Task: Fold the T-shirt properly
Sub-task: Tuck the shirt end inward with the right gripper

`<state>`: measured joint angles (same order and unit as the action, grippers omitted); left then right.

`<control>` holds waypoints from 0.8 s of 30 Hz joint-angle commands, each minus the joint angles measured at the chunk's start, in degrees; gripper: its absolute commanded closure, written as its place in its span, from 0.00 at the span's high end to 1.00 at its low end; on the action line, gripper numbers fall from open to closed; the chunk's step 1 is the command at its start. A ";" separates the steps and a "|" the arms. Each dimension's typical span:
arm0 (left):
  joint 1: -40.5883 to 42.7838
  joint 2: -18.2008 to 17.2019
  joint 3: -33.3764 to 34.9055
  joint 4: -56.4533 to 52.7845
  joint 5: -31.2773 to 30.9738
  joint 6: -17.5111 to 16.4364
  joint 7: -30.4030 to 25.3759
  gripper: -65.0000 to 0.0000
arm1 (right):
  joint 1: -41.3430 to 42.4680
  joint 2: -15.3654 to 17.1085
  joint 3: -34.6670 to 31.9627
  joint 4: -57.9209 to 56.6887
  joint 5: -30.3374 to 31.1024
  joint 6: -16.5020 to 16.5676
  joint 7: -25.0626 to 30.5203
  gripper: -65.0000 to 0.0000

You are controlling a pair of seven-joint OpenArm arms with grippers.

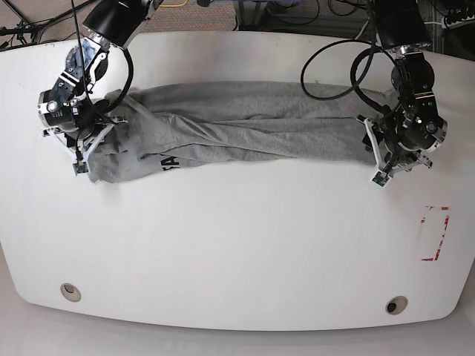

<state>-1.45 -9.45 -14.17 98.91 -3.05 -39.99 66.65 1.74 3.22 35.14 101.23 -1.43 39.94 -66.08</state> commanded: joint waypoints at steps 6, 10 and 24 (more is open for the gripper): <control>-0.70 -0.70 -0.46 -5.42 0.10 -0.01 -0.50 0.40 | 1.12 4.91 0.16 -9.67 -0.55 0.06 9.07 0.12; -0.52 -1.05 -0.55 -9.11 0.19 -0.01 -3.05 0.40 | 1.21 7.90 0.69 -12.04 -0.55 0.06 10.48 0.12; 0.18 -3.07 -0.29 -14.74 0.10 -0.01 -5.60 0.40 | 1.30 10.53 5.08 -10.64 -0.55 0.06 10.30 0.12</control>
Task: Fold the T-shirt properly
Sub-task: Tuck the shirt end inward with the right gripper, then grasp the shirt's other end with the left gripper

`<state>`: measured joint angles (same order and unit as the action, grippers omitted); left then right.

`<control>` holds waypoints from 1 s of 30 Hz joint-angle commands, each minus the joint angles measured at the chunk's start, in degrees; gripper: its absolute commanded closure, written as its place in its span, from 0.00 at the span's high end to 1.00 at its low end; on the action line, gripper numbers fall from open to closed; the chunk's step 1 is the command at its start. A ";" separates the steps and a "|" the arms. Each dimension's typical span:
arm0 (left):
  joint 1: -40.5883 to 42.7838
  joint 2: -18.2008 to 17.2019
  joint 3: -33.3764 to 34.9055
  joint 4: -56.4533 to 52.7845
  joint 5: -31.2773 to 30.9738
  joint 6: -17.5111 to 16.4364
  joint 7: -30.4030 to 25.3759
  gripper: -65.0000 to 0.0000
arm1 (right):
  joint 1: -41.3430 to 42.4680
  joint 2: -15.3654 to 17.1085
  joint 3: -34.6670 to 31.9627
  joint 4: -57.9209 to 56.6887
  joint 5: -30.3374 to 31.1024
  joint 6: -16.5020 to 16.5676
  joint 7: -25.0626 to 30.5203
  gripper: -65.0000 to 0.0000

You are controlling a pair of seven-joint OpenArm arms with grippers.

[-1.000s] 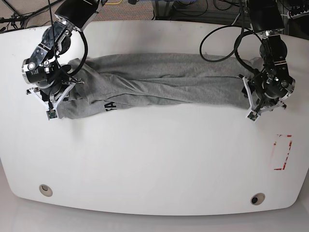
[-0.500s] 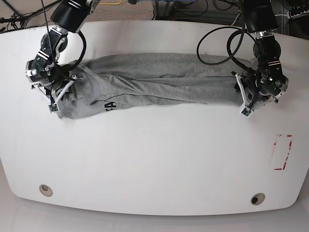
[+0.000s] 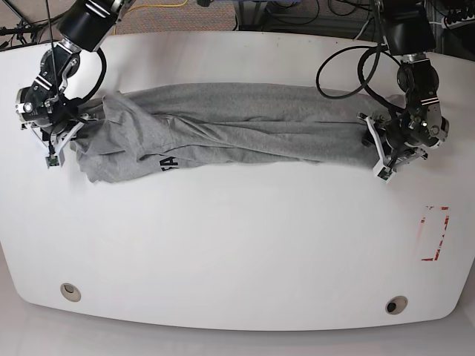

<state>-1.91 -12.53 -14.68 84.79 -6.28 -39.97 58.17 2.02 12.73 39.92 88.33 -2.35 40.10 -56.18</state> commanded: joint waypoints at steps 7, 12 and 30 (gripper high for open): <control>-0.33 0.10 0.04 3.51 3.08 -0.03 3.06 0.40 | 1.45 -1.96 -0.05 11.23 0.37 -0.10 -5.57 0.12; -0.51 0.27 0.04 8.35 3.08 -0.03 3.32 0.40 | 2.68 -4.69 -0.49 17.29 0.37 -0.10 -9.88 0.12; -4.29 2.21 -16.14 12.48 -9.58 -0.03 15.81 0.84 | 1.98 -10.31 -7.00 18.87 -0.16 -0.10 -11.55 0.12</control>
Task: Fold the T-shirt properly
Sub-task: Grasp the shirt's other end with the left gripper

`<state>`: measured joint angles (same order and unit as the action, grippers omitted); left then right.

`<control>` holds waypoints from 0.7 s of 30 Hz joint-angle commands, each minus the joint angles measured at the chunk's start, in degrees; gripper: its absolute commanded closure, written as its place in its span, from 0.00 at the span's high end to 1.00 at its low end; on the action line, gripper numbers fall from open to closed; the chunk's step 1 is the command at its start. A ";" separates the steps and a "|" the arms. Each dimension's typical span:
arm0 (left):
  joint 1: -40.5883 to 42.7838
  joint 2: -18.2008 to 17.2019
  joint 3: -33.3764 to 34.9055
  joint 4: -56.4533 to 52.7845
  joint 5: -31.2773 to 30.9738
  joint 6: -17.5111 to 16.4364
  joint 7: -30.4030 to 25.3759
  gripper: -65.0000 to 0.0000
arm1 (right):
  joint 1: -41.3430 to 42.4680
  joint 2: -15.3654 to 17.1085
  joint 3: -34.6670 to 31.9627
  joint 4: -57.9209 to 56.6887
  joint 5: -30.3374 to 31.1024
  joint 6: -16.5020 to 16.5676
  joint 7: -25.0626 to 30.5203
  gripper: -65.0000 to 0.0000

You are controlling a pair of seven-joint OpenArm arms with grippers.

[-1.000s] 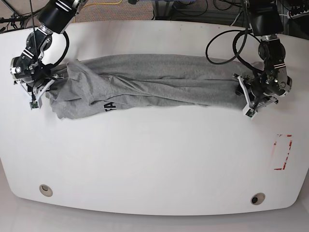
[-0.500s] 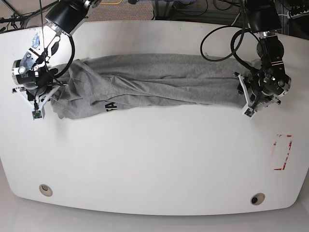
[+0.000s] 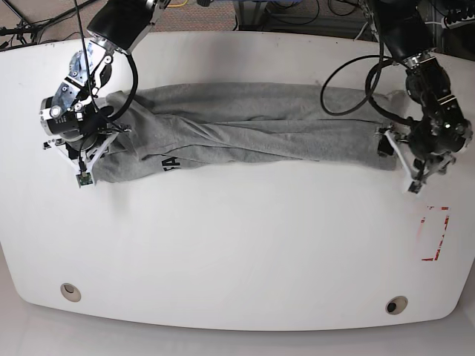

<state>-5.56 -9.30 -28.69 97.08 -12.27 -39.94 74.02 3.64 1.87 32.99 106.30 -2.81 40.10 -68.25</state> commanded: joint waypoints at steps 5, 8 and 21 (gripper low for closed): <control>-0.28 -2.44 -7.75 -4.11 -13.00 -0.06 2.68 0.83 | 0.10 0.64 -0.07 0.91 0.30 -0.10 0.51 0.12; 1.30 -4.19 -9.33 -7.19 -18.10 -0.06 2.51 0.83 | 0.10 0.72 -0.07 0.91 0.30 -0.10 0.51 0.12; 3.32 -5.34 -9.77 -16.33 -26.54 -0.06 2.60 0.83 | 0.01 0.72 -0.07 0.91 0.30 -0.10 0.51 0.12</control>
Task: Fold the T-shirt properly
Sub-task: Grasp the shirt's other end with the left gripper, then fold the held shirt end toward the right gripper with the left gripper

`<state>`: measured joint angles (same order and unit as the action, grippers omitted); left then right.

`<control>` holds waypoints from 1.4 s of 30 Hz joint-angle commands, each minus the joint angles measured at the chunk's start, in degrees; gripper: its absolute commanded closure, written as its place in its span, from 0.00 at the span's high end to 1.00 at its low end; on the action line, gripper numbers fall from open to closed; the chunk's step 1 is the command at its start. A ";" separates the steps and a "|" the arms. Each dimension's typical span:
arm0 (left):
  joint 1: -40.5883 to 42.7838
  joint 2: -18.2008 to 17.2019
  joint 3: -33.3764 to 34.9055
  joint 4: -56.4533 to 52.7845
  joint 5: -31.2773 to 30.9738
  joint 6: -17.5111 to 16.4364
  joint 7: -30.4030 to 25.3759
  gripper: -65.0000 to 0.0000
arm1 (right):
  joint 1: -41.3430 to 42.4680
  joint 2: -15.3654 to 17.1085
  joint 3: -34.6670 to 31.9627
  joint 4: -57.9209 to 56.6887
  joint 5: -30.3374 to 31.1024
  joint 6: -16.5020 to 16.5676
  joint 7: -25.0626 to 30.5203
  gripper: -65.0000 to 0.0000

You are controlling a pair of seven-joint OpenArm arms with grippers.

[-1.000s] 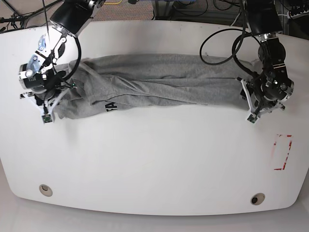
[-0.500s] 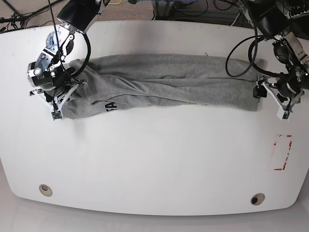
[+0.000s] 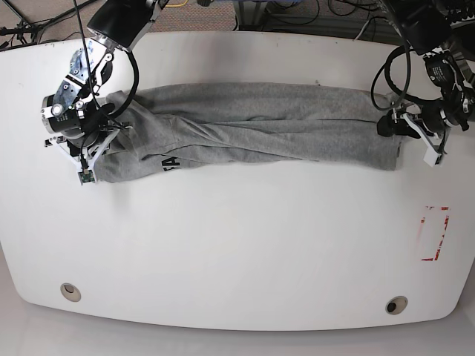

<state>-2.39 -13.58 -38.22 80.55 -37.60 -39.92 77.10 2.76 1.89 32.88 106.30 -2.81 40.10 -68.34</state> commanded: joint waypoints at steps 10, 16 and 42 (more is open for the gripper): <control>1.65 -0.79 3.89 -0.16 -1.38 -0.08 -0.48 0.83 | 0.88 0.79 0.13 0.91 0.30 -0.10 0.60 0.12; 1.38 0.27 6.26 -0.16 -1.12 -0.08 -0.66 0.69 | 0.88 0.70 0.13 0.56 0.30 -0.10 0.69 0.12; 1.56 -0.44 6.79 13.64 -1.56 -0.08 -0.13 0.01 | 0.71 2.64 0.57 -14.56 0.22 -0.10 9.48 0.11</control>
<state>0.01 -12.97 -31.35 90.43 -38.22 -39.92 77.67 2.87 3.81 33.30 91.61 -2.74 40.10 -59.94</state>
